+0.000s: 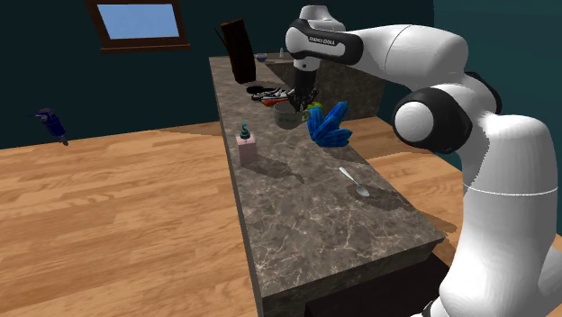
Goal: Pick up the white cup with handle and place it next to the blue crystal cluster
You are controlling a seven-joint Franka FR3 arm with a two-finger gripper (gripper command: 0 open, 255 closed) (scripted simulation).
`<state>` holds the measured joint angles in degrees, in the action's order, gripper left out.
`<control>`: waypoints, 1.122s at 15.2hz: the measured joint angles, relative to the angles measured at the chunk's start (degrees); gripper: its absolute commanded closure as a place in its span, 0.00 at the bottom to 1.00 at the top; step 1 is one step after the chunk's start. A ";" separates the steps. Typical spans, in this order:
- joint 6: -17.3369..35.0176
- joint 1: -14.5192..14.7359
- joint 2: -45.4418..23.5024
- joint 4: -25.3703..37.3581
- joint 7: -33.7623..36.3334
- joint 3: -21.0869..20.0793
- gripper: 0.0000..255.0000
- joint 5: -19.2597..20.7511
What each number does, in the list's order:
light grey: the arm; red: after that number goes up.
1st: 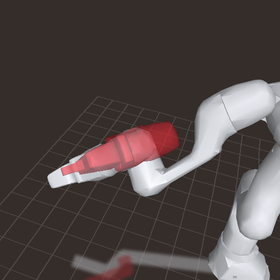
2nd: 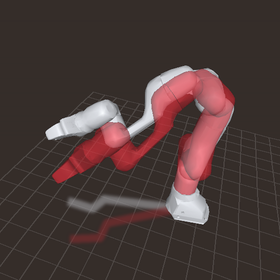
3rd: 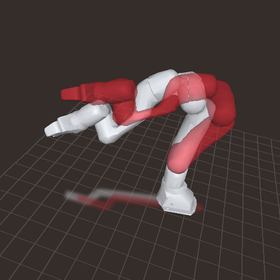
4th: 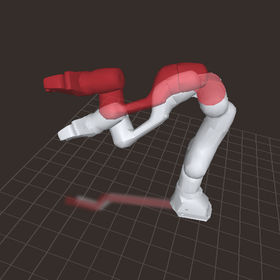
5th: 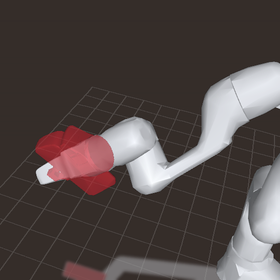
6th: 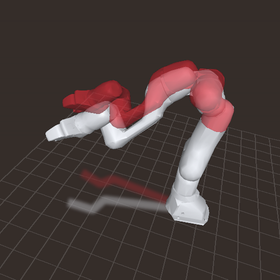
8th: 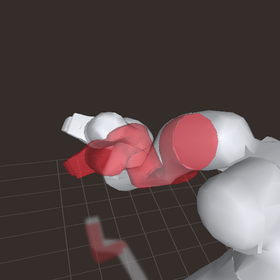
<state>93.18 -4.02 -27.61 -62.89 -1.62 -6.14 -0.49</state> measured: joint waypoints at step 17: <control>14.07 -0.50 1.68 -15.77 -0.67 0.08 1.00 -0.25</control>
<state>107.24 -4.52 -25.93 -78.66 -2.29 -6.06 -0.74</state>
